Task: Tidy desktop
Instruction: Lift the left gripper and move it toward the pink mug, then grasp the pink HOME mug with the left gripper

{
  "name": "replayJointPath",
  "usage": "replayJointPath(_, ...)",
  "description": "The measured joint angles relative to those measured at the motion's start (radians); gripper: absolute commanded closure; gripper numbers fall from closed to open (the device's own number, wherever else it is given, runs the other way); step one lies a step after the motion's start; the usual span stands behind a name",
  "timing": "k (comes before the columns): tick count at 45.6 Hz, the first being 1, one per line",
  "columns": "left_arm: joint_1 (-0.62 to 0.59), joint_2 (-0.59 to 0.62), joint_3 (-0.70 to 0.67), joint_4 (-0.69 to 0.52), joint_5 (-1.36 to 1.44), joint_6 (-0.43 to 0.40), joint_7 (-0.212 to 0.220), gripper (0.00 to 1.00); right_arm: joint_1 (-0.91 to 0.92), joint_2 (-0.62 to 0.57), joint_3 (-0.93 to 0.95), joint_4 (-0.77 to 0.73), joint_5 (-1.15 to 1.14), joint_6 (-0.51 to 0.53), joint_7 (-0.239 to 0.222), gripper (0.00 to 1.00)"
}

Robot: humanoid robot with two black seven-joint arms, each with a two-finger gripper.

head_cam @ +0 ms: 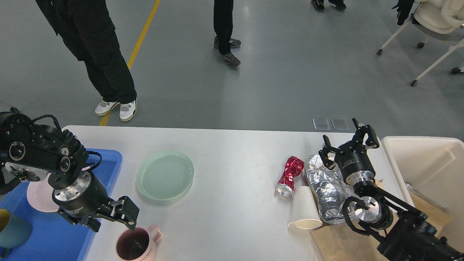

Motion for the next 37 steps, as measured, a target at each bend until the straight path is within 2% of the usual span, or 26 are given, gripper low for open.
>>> replayJointPath(6, 0.059, 0.014, -0.019, 0.024, 0.056, 0.051, 0.023, 0.09, 0.0, 0.0, 0.0, 0.0, 0.0, 0.0, 0.0, 0.0)
replayJointPath(27, 0.209, -0.024, -0.045, 0.13, 0.079, 0.089, 0.028, 0.1, 0.0, 0.0, 0.0, 0.0, 0.0, 0.0, 0.0, 0.0)
replayJointPath(32, 0.261, -0.041, -0.071, 0.149, 0.081, 0.119, 0.029, 0.17, 0.0, 0.0, 0.0, -0.001, 0.0, 0.0, 0.0, 0.0)
replayJointPath(35, 0.29, -0.056, -0.078, 0.157, 0.084, 0.141, 0.029, 0.26, 0.0, 0.0, 0.0, -0.001, 0.0, 0.0, 0.0, 0.0)
replayJointPath(37, 0.307, -0.063, -0.08, 0.161, 0.089, 0.153, 0.029, 0.37, 0.0, 0.0, 0.0, -0.001, 0.0, 0.0, 0.0, 0.0)
